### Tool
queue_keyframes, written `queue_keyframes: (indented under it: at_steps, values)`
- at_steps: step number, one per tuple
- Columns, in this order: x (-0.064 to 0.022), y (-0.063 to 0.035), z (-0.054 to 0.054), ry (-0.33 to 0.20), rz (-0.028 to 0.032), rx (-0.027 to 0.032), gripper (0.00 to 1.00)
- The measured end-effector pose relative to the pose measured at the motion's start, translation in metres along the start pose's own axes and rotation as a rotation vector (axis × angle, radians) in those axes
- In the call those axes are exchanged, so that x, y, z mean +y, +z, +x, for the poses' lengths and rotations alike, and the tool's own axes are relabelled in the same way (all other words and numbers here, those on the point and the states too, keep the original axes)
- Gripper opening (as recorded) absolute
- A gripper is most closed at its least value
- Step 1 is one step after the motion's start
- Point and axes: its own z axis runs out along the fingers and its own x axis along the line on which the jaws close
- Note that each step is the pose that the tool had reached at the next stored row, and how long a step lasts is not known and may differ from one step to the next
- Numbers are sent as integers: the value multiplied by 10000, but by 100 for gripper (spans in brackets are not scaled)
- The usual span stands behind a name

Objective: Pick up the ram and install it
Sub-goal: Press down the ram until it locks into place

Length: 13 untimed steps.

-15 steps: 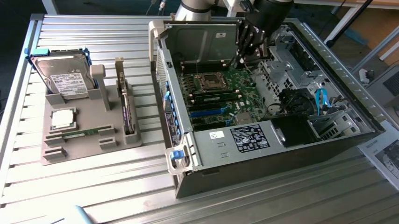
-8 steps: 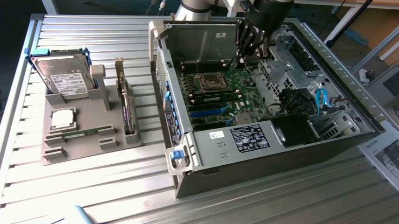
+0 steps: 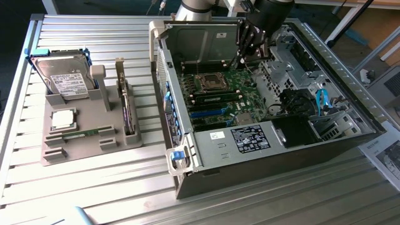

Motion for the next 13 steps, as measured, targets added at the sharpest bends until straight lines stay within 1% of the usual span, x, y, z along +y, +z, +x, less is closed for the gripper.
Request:
queue_keyframes:
  at_steps: [3, 7, 9, 13]
  values:
    - [-19, -1, 0, -1, 0, 0, 10]
    - [-93, -2, -1, 0, 0, 0, 10]
    - [-148, -4, -2, 0, 0, 0, 10]
    - [-215, -6, -3, 0, 0, 1, 10]
